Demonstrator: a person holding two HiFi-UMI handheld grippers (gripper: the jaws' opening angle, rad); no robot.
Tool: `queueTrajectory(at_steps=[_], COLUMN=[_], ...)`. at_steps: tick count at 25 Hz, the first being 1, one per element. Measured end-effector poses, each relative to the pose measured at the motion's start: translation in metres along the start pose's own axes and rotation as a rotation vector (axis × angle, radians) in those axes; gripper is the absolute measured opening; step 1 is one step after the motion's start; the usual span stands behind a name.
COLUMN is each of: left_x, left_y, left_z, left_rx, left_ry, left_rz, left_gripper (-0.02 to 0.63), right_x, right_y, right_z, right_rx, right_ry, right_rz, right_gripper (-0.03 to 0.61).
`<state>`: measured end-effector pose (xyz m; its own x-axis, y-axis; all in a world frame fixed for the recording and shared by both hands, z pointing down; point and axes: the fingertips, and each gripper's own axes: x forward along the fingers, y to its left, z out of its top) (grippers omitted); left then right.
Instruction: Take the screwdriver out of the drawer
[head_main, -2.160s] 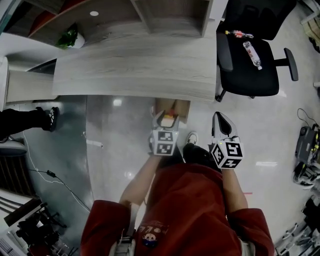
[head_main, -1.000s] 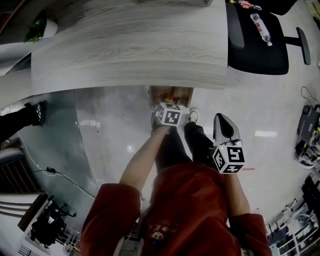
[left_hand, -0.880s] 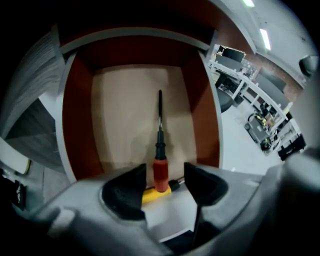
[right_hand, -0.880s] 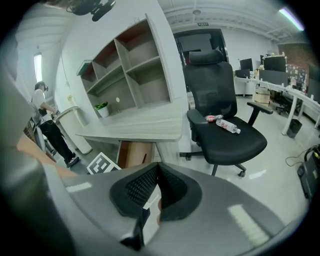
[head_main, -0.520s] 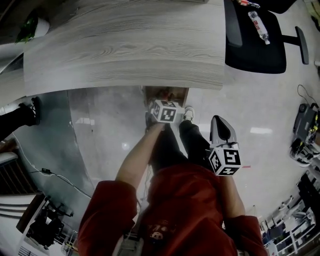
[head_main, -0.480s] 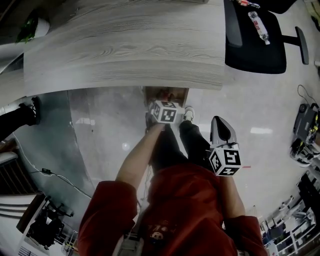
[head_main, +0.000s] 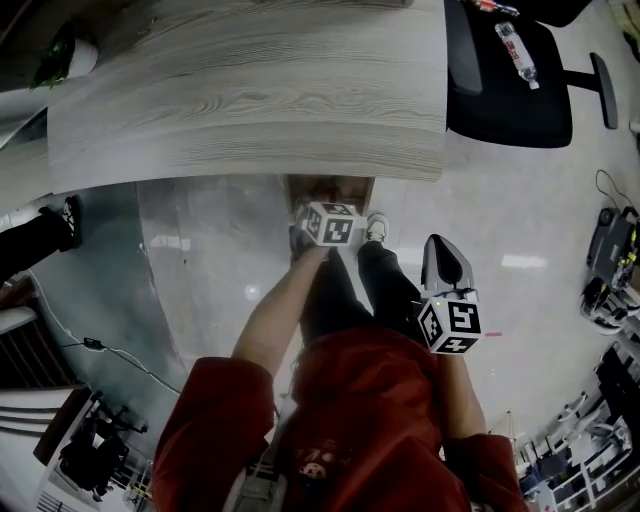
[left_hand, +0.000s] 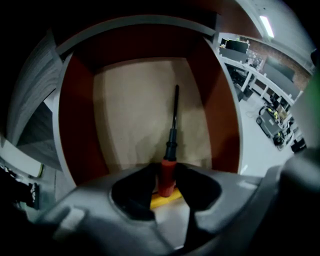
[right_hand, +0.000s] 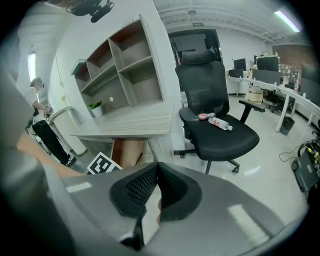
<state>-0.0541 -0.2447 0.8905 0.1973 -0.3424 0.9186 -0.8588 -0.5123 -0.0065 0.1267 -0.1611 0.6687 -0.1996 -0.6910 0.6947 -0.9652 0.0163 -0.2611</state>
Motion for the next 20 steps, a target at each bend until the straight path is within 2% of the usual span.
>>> queueTrajectory(at_steps=[1, 13, 20], left_x=[0.000, -0.015, -0.038], left_y=[0.001, -0.009, -0.032], left_z=[-0.001, -0.003, -0.018], left_rx=[-0.005, -0.050, -0.072], left_ry=[0.006, 0.032, 0.068], left_rz=[-0.002, -0.037, -0.078], left_gripper=[0.094, 0.094, 0.095], right_x=[0.000, -0.010, -0.025], right_y=[0.000, -0.002, -0.002], right_z=[0.001, 0.007, 0.012], right_rx=[0.001, 0.007, 0.005], right_ry=[-0.001, -0.036, -0.068], right_rz=[-0.002, 0.007, 0.029], right_gripper=[-0.002, -0.002, -0.002])
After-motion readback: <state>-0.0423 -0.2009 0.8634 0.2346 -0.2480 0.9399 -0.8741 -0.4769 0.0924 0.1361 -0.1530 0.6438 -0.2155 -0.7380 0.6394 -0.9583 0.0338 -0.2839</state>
